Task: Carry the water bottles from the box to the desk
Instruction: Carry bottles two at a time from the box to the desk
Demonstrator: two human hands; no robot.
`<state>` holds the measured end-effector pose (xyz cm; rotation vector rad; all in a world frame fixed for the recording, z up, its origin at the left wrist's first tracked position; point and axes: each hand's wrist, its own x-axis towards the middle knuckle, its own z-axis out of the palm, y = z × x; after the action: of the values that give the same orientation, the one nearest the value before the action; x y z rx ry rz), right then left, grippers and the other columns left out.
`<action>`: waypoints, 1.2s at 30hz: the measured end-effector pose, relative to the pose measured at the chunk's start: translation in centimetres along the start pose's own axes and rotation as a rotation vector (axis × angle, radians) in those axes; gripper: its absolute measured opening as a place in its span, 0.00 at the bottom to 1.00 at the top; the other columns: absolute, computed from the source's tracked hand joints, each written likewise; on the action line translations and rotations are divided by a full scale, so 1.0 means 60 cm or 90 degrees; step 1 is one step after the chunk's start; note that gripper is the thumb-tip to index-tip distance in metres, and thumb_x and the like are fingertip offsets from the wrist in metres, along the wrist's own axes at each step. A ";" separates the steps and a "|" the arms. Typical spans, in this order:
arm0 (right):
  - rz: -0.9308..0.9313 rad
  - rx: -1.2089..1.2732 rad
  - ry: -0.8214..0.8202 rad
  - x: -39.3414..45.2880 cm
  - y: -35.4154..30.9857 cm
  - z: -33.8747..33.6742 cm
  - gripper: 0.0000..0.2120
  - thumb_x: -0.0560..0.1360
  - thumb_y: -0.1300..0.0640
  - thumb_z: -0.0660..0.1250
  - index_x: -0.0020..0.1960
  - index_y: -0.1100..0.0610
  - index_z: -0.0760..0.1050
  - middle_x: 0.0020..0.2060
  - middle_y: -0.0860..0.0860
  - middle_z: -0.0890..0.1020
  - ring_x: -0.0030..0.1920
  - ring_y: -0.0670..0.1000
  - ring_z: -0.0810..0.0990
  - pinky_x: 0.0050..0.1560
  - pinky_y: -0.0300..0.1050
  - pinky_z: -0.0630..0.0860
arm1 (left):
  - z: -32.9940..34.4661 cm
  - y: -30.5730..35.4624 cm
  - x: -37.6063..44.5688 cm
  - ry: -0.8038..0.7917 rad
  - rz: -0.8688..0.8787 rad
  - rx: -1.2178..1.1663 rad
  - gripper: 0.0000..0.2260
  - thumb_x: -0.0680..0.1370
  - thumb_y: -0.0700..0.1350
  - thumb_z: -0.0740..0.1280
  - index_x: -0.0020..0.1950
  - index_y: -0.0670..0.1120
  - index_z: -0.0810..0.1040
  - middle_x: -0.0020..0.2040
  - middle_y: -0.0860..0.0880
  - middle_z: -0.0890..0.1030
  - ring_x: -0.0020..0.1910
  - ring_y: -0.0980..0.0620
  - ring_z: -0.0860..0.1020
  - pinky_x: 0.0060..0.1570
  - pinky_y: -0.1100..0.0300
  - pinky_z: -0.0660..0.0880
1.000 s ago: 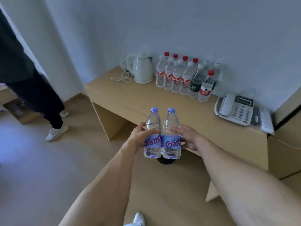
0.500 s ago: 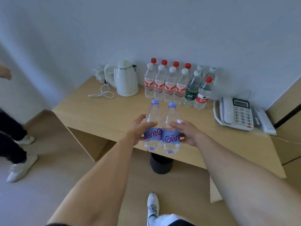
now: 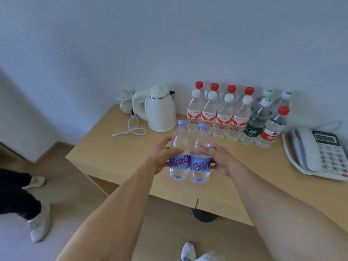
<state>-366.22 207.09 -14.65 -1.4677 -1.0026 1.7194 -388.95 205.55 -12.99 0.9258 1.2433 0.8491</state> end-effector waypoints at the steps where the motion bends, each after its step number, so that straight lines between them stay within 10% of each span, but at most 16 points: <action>1: -0.006 0.006 0.008 0.012 -0.005 0.007 0.32 0.58 0.47 0.83 0.59 0.52 0.78 0.50 0.52 0.85 0.50 0.54 0.84 0.42 0.50 0.81 | -0.012 0.005 0.010 -0.009 0.006 -0.001 0.22 0.74 0.39 0.76 0.65 0.51 0.75 0.50 0.42 0.84 0.43 0.49 0.84 0.40 0.54 0.81; 6: -0.030 -0.001 0.034 0.049 -0.026 0.022 0.17 0.70 0.58 0.78 0.57 0.52 0.78 0.51 0.50 0.84 0.50 0.49 0.84 0.46 0.48 0.78 | -0.044 0.019 0.055 -0.068 0.028 -0.023 0.25 0.72 0.36 0.77 0.65 0.50 0.75 0.50 0.43 0.84 0.46 0.50 0.85 0.39 0.59 0.80; 11: -0.091 -0.049 0.086 0.058 -0.054 0.011 0.30 0.71 0.61 0.77 0.70 0.55 0.71 0.60 0.56 0.82 0.62 0.55 0.80 0.65 0.55 0.74 | -0.045 0.040 0.108 -0.134 0.077 0.022 0.21 0.70 0.35 0.77 0.59 0.47 0.78 0.48 0.48 0.86 0.48 0.50 0.85 0.43 0.62 0.79; 19: -0.146 -0.061 0.173 0.054 -0.074 -0.018 0.29 0.67 0.68 0.78 0.63 0.51 0.74 0.50 0.47 0.86 0.54 0.47 0.84 0.56 0.45 0.80 | -0.027 0.070 0.180 -0.238 0.136 0.162 0.33 0.68 0.37 0.80 0.70 0.49 0.73 0.60 0.49 0.84 0.60 0.49 0.82 0.57 0.53 0.80; 24: -0.178 -0.144 0.227 0.058 -0.071 -0.019 0.27 0.66 0.67 0.79 0.58 0.48 0.74 0.54 0.46 0.83 0.55 0.46 0.81 0.52 0.41 0.77 | -0.020 0.065 0.199 -0.179 0.179 0.263 0.34 0.67 0.36 0.81 0.68 0.53 0.73 0.58 0.56 0.83 0.55 0.56 0.82 0.48 0.65 0.79; 36: -0.175 -0.236 0.193 0.078 -0.057 -0.023 0.35 0.64 0.68 0.80 0.64 0.47 0.71 0.57 0.44 0.82 0.60 0.47 0.80 0.59 0.47 0.78 | -0.025 0.042 0.199 -0.087 0.195 0.311 0.30 0.60 0.44 0.81 0.58 0.57 0.73 0.53 0.57 0.83 0.49 0.57 0.83 0.53 0.50 0.83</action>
<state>-365.56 212.98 -14.04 -1.6649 -1.3304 1.1165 -388.92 217.58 -15.43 1.5724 1.2292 0.7115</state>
